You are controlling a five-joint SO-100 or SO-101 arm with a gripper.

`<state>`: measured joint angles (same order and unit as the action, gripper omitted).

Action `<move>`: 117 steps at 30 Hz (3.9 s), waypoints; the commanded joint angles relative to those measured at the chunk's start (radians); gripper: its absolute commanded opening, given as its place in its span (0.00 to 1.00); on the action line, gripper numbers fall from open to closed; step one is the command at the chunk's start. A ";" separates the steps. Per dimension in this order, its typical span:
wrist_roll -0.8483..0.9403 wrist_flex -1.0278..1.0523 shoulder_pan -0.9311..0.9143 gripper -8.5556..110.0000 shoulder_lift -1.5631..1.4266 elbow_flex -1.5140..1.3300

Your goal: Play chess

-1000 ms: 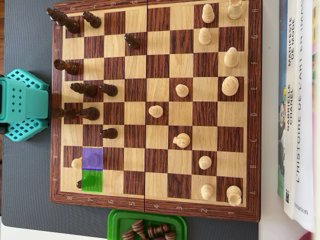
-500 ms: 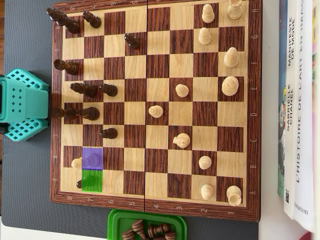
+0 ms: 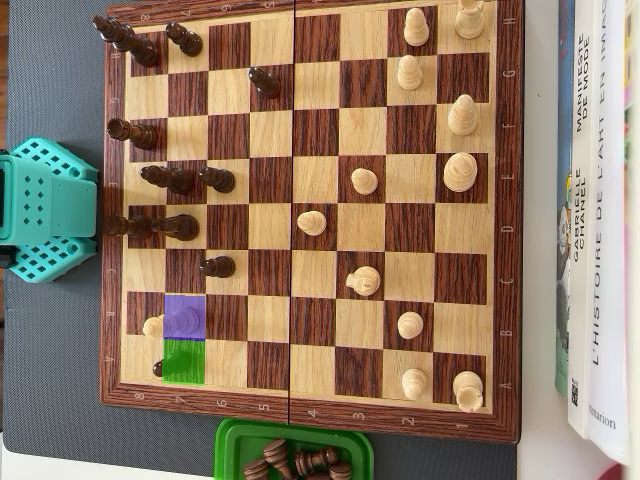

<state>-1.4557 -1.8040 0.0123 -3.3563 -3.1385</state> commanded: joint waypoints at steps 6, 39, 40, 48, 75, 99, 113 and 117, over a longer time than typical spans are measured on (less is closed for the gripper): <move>-0.002 -0.002 -0.002 0.20 0.009 -0.021; 0.006 -0.002 -0.006 0.20 0.011 -0.021; 0.006 -0.002 -0.006 0.20 0.011 -0.021; 0.006 -0.002 -0.008 0.20 0.017 -0.021; 0.020 1.057 -0.057 0.20 0.021 0.192; 0.204 2.717 -0.252 0.21 0.689 1.003; 0.193 3.482 -0.541 0.21 1.020 1.397; 0.202 3.494 -0.575 0.21 1.117 1.410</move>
<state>-1.2548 1.6644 -0.5415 -2.2688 -1.7794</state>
